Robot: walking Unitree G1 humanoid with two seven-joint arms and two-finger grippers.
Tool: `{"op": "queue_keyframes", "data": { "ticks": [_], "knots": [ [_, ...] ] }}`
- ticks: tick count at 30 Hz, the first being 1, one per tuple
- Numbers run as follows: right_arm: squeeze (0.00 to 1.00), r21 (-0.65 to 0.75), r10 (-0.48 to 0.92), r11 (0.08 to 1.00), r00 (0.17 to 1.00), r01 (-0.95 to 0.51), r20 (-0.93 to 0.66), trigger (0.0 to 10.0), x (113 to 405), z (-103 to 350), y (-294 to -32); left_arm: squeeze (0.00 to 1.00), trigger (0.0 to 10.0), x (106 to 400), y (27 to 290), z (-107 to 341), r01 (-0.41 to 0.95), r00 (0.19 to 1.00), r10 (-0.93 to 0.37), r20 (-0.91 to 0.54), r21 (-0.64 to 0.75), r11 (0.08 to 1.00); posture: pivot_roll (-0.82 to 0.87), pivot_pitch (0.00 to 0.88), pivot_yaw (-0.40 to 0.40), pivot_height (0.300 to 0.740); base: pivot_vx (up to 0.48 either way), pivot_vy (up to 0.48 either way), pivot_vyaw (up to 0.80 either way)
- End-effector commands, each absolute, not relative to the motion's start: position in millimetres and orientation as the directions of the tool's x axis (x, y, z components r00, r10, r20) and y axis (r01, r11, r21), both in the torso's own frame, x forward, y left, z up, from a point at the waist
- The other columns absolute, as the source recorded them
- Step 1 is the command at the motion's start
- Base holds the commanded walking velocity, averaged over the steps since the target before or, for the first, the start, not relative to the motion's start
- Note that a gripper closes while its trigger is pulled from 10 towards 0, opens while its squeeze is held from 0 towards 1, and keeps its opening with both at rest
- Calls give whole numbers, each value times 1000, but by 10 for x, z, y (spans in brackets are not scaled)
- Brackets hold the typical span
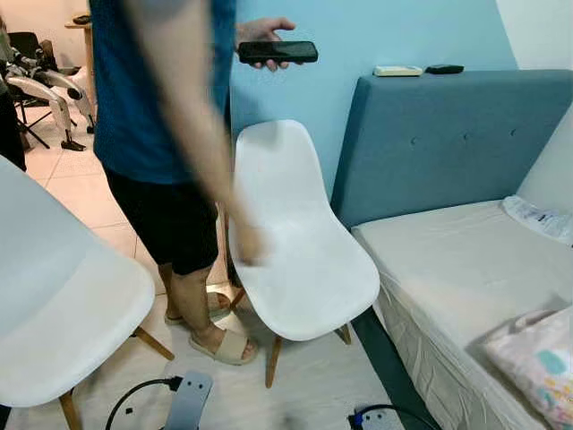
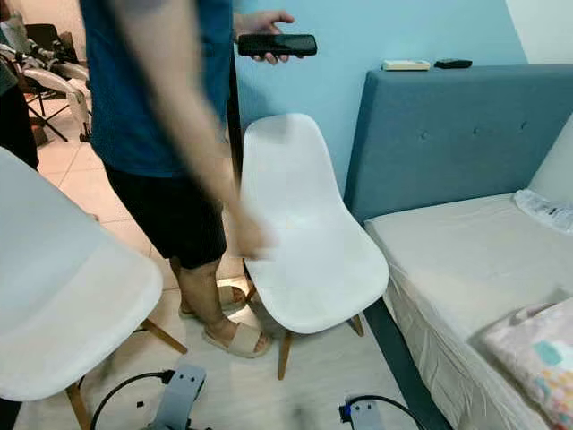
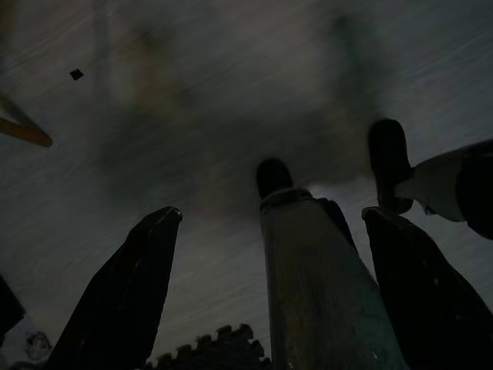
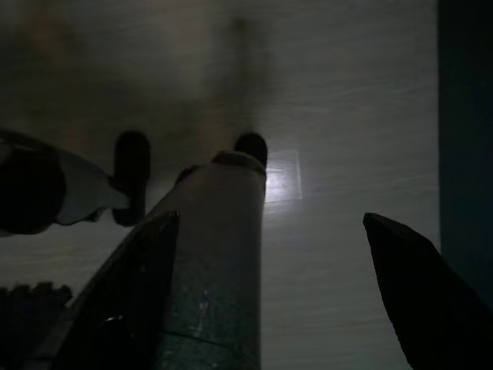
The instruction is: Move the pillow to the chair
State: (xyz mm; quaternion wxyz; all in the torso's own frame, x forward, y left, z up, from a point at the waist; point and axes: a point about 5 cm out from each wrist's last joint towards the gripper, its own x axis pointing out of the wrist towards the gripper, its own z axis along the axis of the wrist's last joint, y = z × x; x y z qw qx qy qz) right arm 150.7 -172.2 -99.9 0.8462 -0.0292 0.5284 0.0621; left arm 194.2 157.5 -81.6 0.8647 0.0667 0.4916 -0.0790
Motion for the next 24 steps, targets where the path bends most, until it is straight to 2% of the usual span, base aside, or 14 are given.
{"op": "queue_keyframes", "data": {
  "ticks": [1,24],
  "knots": [
    [0,2,70,987,424,-160,-903,10000,1462,-1015,-1734,0,10000,1898,1562,-840,212,494,-72,-867,39,976,27,0,-33,740,0,0,0],
    [0,-47,83,950,394,-309,-915,10000,1273,-1076,-1710,0,10000,1709,1551,-927,213,476,-75,-876,32,977,34,0,-33,740,0,0,0]
  ]
}}
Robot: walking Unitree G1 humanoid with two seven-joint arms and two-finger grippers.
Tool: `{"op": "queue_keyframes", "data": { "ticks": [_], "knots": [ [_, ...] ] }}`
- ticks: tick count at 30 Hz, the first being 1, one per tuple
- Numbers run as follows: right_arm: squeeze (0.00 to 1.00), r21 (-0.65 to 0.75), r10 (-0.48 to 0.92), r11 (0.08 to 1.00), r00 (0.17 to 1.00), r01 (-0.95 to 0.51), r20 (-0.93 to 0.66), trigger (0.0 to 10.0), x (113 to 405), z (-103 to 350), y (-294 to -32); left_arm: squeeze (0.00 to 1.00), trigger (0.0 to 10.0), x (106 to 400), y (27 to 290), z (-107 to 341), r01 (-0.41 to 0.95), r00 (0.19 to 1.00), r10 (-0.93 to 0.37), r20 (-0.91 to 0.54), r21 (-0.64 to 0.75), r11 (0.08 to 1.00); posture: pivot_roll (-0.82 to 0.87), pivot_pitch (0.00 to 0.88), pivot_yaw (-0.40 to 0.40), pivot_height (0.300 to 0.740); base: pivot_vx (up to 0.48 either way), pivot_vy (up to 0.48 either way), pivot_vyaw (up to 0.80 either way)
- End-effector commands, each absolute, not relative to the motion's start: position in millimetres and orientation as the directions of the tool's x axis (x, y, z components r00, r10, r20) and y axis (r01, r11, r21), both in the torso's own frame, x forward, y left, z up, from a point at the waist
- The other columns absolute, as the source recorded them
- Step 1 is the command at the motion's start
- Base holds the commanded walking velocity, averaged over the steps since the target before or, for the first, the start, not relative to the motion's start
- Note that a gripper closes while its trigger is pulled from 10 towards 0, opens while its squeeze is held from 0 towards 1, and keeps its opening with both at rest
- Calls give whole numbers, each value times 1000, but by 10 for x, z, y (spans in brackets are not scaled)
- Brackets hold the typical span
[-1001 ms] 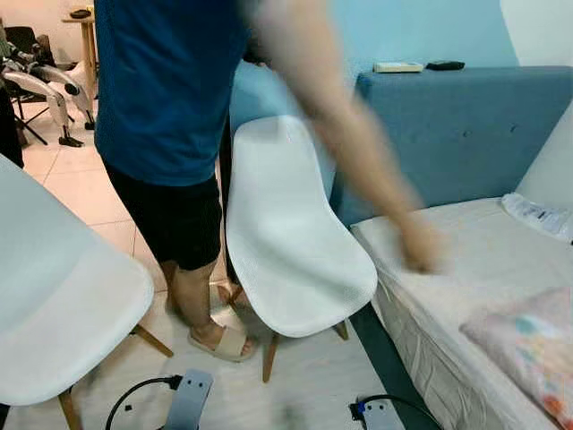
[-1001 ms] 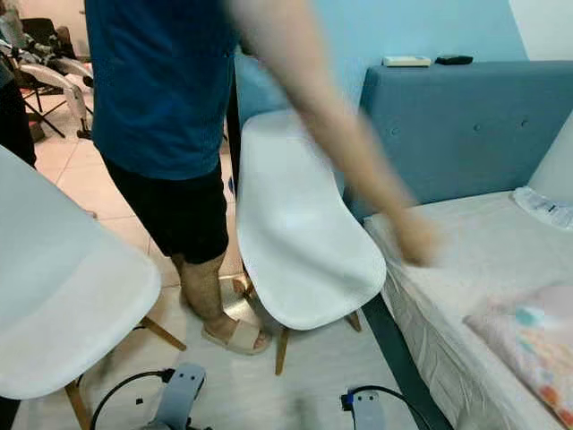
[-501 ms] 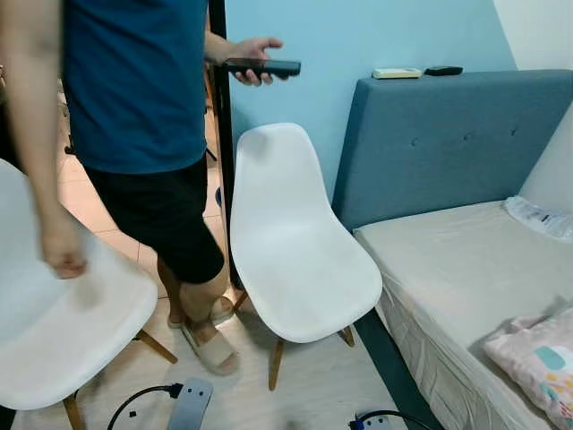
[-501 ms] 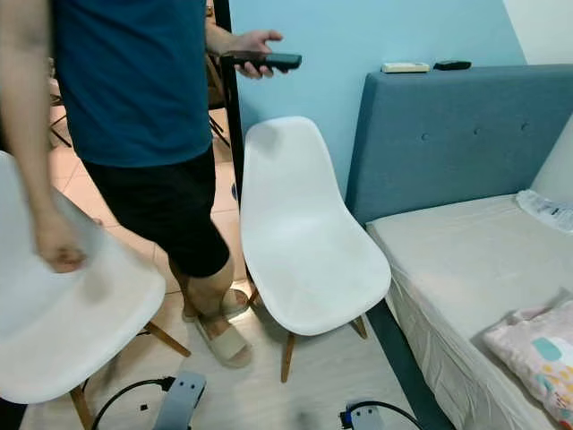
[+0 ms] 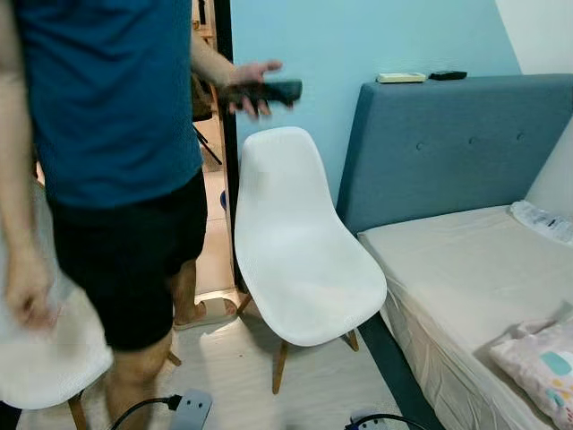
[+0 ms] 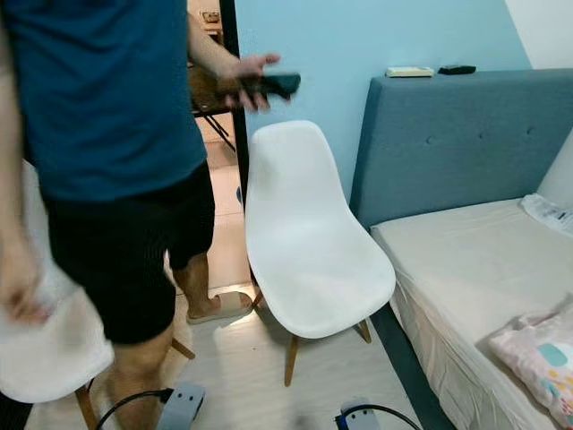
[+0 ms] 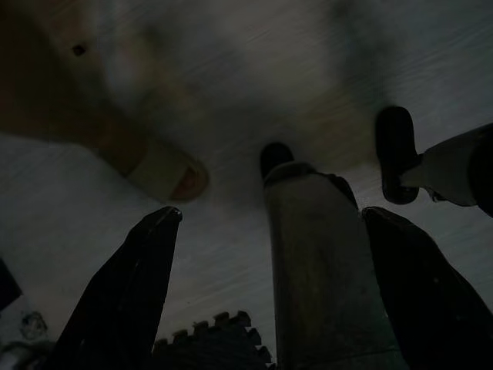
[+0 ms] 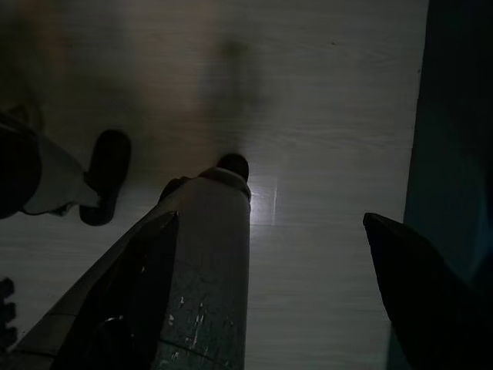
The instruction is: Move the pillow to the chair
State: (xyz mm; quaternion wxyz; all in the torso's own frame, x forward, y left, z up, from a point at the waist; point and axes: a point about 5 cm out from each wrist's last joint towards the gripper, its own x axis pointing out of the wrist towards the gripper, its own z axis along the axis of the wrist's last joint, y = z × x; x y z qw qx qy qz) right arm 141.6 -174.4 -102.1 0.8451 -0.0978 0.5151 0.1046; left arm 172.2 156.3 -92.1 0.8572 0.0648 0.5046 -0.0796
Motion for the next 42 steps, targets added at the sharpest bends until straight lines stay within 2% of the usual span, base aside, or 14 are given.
{"op": "queue_keyframes", "data": {
  "ticks": [1,42],
  "knots": [
    [0,-49,83,949,395,-312,-915,10000,1277,-1075,-1707,0,10000,1712,1548,-926,217,476,-76,-876,33,976,33,0,-32,740,0,0,0],
    [0,-63,80,937,387,-343,-919,10000,1228,-1089,-1713,0,10000,1664,1527,-947,210,462,-87,-882,14,978,20,0,-21,740,0,0,0]
  ]
}}
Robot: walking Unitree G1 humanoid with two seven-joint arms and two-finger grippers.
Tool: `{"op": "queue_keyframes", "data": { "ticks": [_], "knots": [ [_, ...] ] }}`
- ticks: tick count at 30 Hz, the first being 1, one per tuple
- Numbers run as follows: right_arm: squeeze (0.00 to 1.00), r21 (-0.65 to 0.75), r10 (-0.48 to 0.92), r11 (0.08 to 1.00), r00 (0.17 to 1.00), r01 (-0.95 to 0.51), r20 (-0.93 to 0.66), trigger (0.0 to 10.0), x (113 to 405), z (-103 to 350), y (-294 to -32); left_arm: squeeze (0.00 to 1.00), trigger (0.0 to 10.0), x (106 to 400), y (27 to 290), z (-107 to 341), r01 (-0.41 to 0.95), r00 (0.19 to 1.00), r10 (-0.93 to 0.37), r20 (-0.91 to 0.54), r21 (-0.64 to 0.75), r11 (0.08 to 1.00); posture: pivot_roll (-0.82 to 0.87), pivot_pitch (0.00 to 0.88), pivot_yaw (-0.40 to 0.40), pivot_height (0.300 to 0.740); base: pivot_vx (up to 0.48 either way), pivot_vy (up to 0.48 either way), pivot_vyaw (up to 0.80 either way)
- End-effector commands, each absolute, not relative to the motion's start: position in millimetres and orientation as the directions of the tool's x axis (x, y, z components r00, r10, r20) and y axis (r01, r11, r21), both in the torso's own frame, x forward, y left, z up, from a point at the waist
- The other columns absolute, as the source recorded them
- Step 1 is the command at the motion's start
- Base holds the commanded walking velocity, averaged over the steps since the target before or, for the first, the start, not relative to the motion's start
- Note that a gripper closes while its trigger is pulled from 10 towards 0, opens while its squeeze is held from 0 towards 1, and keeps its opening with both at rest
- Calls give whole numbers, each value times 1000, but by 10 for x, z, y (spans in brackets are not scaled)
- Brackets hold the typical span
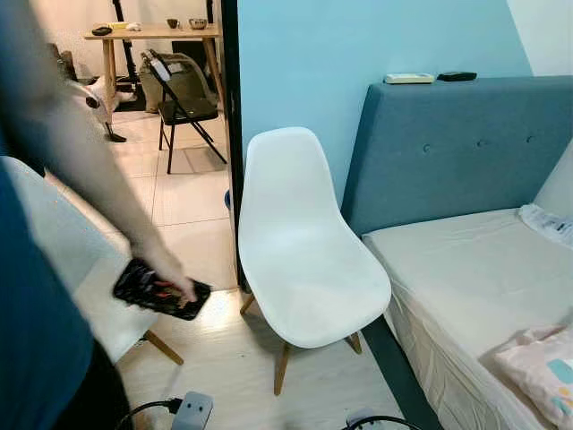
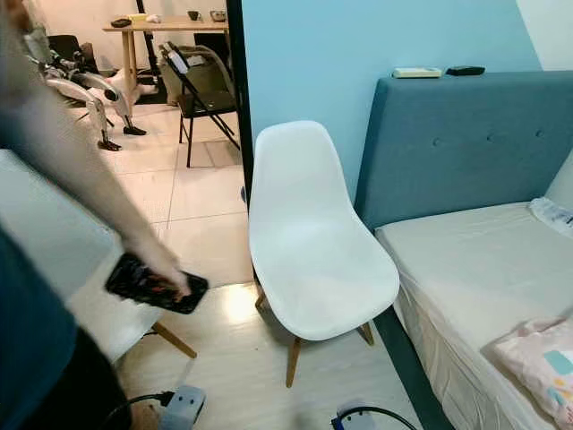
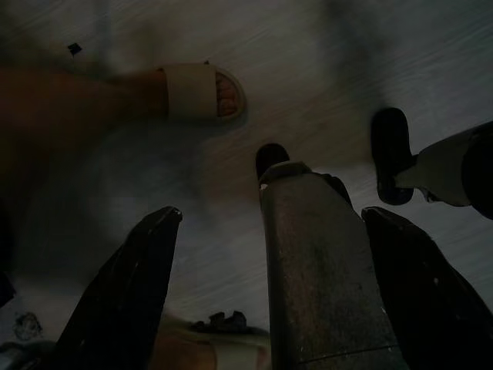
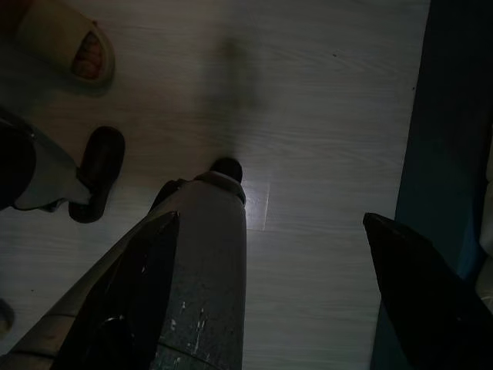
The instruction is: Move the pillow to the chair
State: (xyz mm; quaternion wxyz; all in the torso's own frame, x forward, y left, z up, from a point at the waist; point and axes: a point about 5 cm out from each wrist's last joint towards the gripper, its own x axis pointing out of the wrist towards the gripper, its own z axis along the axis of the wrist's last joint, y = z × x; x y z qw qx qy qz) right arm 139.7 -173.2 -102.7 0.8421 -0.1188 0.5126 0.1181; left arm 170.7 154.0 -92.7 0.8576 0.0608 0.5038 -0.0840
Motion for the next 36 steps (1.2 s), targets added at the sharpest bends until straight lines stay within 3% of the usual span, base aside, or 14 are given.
{"op": "queue_keyframes", "data": {
  "ticks": [1,36],
  "knots": [
    [0,-63,80,937,387,-343,-918,10000,1229,-1089,-1710,0,10000,1663,1529,-948,210,462,-86,-883,15,978,21,0,-21,740,0,0,0],
    [0,-55,88,940,397,-336,-913,10000,1272,-1080,-1657,0,10000,1681,1561,-940,210,461,-78,-884,23,977,22,0,-8,740,0,0,0]
  ]
}}
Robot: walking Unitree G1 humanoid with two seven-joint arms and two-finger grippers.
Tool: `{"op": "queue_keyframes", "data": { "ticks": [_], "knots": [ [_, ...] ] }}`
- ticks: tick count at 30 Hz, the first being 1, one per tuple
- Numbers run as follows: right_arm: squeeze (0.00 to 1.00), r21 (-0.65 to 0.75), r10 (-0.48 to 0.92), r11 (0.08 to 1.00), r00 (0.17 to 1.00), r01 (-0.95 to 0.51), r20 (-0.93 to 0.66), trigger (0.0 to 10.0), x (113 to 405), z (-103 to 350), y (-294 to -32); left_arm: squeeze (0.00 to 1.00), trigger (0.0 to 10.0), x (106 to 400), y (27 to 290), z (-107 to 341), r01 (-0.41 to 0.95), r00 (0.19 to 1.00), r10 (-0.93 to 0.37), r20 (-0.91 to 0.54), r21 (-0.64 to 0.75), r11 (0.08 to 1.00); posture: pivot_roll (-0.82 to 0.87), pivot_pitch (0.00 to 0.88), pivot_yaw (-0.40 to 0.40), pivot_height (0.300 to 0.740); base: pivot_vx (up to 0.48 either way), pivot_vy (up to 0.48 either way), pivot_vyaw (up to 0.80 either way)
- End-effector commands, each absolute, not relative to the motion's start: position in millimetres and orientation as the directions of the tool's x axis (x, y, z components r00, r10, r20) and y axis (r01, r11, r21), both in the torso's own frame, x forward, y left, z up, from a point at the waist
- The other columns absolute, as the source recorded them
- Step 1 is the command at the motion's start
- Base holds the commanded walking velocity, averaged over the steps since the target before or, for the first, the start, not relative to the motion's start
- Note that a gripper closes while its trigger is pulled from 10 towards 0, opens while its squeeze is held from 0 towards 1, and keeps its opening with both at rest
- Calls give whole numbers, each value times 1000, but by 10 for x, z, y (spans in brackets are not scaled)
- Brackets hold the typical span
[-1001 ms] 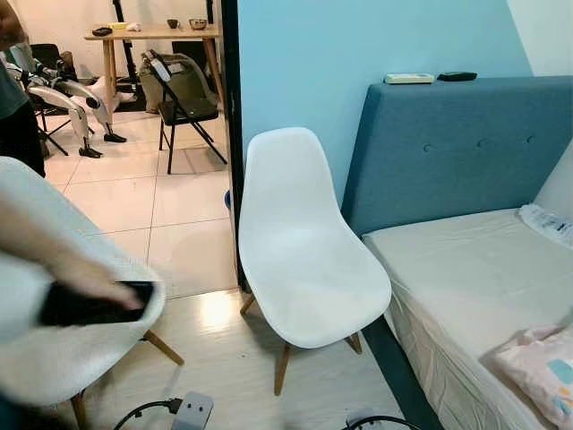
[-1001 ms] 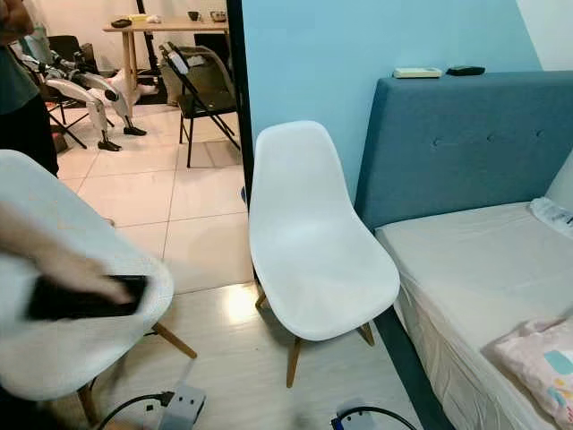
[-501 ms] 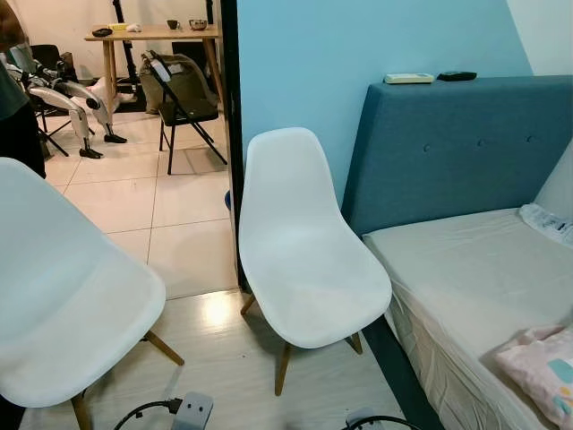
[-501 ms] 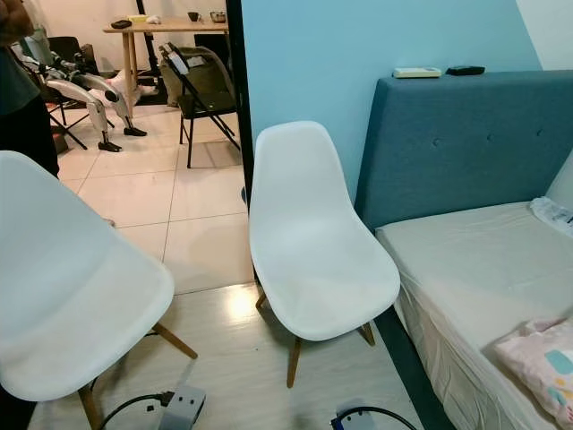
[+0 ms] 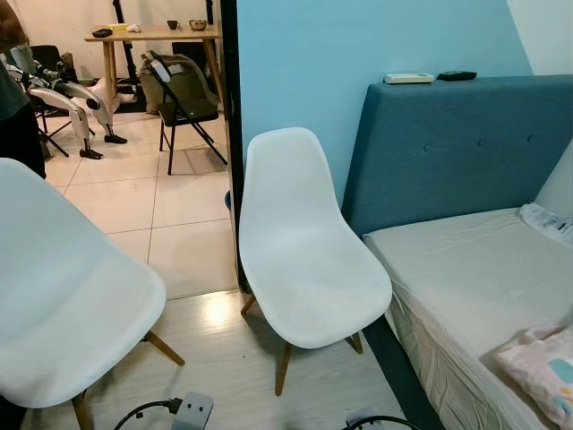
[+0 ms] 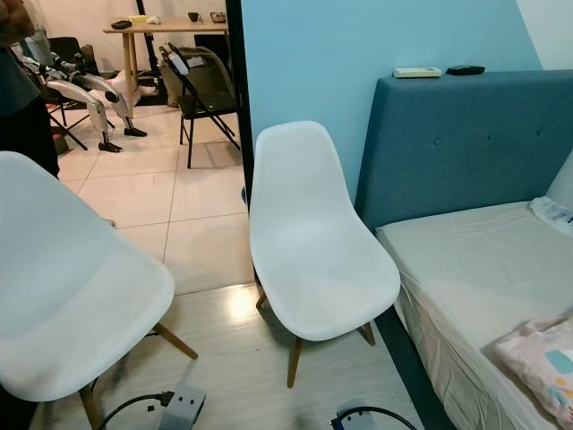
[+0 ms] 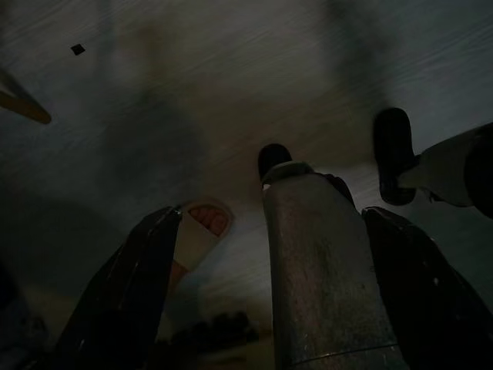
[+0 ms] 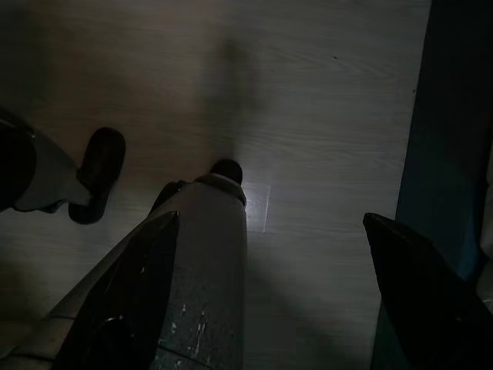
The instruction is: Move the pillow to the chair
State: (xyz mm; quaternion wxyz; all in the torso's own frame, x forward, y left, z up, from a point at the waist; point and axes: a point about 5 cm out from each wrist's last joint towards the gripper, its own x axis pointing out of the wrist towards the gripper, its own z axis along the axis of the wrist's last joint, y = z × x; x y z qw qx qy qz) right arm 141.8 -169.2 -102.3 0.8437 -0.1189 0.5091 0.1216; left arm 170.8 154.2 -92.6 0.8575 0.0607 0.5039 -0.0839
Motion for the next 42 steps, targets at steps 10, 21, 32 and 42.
{"op": "queue_keyframes", "data": {
  "ticks": [10,21,32,42],
  "knots": [
    [0,-52,90,941,395,-335,-914,10000,1275,-1084,-1592,0,10000,1683,1577,-939,204,460,-73,-885,25,979,25,0,-7,740,0,0,0],
    [0,-69,83,942,429,-328,-899,10000,1422,-1037,-1591,0,10000,1839,1585,-869,210,482,-73,-873,34,977,19,3,-11,740,0,0,0],
    [0,-104,19,975,545,-194,-838,10000,1639,-936,-1690,0,10000,2011,1619,-770,251,573,-43,-818,126,960,1,33,13,740,0,0,0],
    [0,-134,-29,985,647,-113,-762,10000,1824,-813,-1843,0,10000,2162,1653,-629,177,726,-29,-687,146,973,-5,58,2,740,0,0,0]
  ]
}}
